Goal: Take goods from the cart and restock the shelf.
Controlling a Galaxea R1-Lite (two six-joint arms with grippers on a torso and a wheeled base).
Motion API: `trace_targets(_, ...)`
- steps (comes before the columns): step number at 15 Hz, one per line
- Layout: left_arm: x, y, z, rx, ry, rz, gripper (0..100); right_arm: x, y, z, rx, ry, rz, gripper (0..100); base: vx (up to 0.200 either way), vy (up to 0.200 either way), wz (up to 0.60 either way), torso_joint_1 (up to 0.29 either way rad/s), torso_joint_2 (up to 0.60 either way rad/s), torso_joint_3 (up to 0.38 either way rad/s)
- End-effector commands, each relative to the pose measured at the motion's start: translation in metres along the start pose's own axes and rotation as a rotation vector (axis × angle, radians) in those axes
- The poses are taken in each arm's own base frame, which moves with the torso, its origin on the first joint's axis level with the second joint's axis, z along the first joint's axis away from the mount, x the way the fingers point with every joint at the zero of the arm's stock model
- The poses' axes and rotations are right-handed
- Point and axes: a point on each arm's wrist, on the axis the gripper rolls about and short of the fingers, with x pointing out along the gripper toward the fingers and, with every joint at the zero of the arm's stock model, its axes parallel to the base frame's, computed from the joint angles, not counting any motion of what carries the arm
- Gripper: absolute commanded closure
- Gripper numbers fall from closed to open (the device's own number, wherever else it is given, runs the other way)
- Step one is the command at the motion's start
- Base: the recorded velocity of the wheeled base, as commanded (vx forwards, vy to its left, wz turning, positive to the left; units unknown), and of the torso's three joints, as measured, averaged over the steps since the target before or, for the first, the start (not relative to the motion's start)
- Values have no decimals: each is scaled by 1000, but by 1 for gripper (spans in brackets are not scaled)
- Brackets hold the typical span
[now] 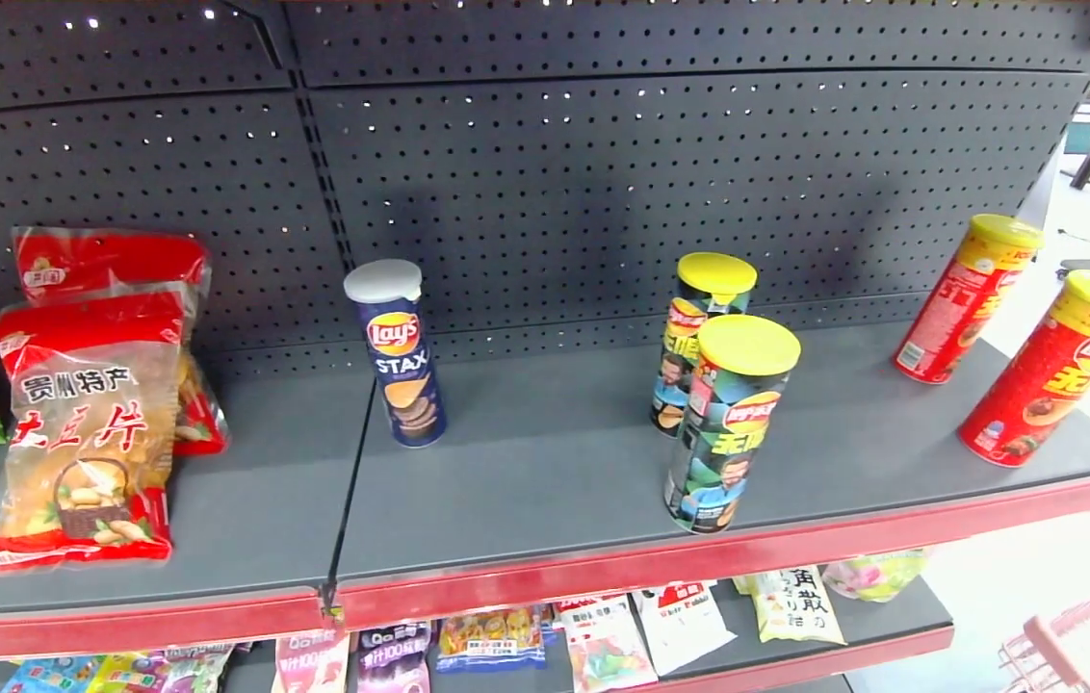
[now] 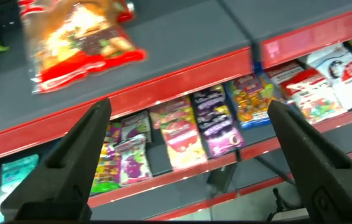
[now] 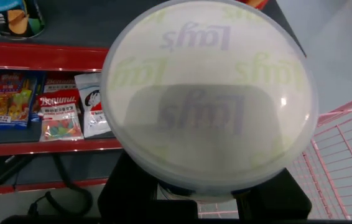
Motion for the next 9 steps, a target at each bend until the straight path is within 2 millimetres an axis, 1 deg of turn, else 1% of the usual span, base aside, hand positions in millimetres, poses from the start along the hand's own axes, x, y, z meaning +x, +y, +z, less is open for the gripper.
trace_targets(1, 0, 0, 0, 2, 1, -1, 0, 0, 0, 0, 0, 0, 0, 100, 0, 200, 0, 12, 7, 2)
trace_targets(3, 0, 0, 0, 3, 2, 0, 0, 0, 0, 0, -1, -3, 0, 100, 0, 200, 0, 0, 2, 5)
trace_targets(5, 0, 0, 1, 7, -2, 0, 0, -2, 0, -1, 0, -10, -3, 100, 0, 0, 0, 0, 0, 0)
trace_targets(9, 1, 0, 1, 12, 6, -10, 0, -8, 0, -10, -28, -60, -4, 100, 0, 0, 0, 0, 0, 0)
